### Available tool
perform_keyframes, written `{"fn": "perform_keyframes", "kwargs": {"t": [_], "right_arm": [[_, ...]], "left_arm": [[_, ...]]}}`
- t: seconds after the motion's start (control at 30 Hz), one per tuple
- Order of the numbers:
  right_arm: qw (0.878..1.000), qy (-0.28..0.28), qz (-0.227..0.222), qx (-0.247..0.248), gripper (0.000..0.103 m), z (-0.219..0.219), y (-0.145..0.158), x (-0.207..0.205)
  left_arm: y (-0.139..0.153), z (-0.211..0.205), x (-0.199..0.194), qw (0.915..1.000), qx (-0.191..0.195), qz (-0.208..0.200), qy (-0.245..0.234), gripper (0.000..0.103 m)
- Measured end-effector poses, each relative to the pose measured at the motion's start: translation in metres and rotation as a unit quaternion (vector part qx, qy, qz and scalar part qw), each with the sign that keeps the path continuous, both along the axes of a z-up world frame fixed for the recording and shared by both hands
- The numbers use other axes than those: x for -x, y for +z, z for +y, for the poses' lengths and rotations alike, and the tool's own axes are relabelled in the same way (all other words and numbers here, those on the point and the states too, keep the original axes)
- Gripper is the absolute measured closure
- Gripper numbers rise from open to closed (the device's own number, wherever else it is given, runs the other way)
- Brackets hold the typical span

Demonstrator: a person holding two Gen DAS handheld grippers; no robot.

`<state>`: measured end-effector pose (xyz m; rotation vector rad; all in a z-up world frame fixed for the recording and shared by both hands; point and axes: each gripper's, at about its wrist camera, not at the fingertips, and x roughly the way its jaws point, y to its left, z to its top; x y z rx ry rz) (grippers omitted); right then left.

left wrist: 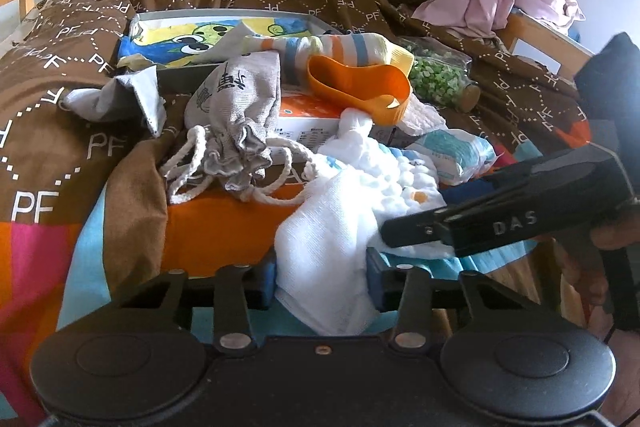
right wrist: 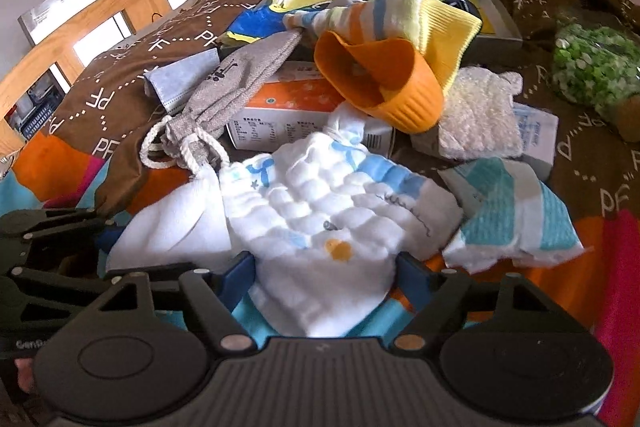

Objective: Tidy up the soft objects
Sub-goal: 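Grasp the white muslin cloth with the right gripper while the left grasps a white towel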

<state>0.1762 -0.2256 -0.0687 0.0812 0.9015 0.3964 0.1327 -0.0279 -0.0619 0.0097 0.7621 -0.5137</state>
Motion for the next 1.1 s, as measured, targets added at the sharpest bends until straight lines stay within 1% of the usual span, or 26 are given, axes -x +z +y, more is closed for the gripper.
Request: {"fn": "perform_keyframes", "kwargs": {"t": [0.1,0.13,0.2,0.27,0.3,0.37,0.4,0.47,0.57,0.73,0.97,1.1], "right_arm": [[1.0,0.005,-0.003,-0.001,0.023,0.002,-0.002,-0.004],[1.0,0.005,-0.001,-0.002,0.026,0.003,-0.003,-0.005],[1.0,0.005,0.0,0.003,0.034,0.003,-0.005,-0.005],[1.0,0.006,-0.004,0.012,0.046,0.003,-0.004,-0.004],[1.0,0.006,-0.006,0.016,0.048,0.004,-0.004,-0.003],[1.0,0.004,-0.008,0.028,0.062,0.005,-0.003,-0.002],[1.0,0.003,-0.01,0.029,0.064,0.005,-0.003,-0.001],[1.0,0.001,-0.014,0.023,0.075,0.004,0.0,0.0],[0.999,0.004,-0.029,0.013,0.082,0.002,0.006,0.005],[0.999,0.016,-0.049,-0.012,0.088,0.0,0.016,0.013],[0.994,0.03,-0.096,-0.045,0.089,-0.004,0.035,0.031],[0.99,0.027,-0.128,-0.048,0.089,-0.007,0.046,0.038]], "left_arm": [[0.002,-0.002,0.002,1.0,-0.003,-0.001,0.005,0.068],[0.002,-0.003,0.003,1.0,-0.004,-0.002,0.008,0.069],[0.003,-0.003,0.005,0.9999,-0.004,-0.003,0.016,0.076],[0.004,-0.002,0.007,0.9997,-0.002,-0.003,0.026,0.08],[0.005,-0.003,0.008,0.9995,-0.001,-0.004,0.031,0.083],[0.006,-0.003,0.011,0.9992,0.0,-0.006,0.039,0.085],[0.006,-0.003,0.013,0.9991,0.001,-0.007,0.043,0.087],[0.007,-0.002,0.016,0.9987,0.003,-0.008,0.05,0.088],[0.01,-0.001,0.022,0.9978,0.011,-0.008,0.064,0.091],[0.019,0.0,0.031,0.9968,0.029,-0.008,0.075,0.093],[0.034,-0.006,0.046,0.9959,0.026,-0.026,0.082,0.094],[0.047,-0.005,0.051,0.9946,0.031,-0.04,0.09,0.094]]}}
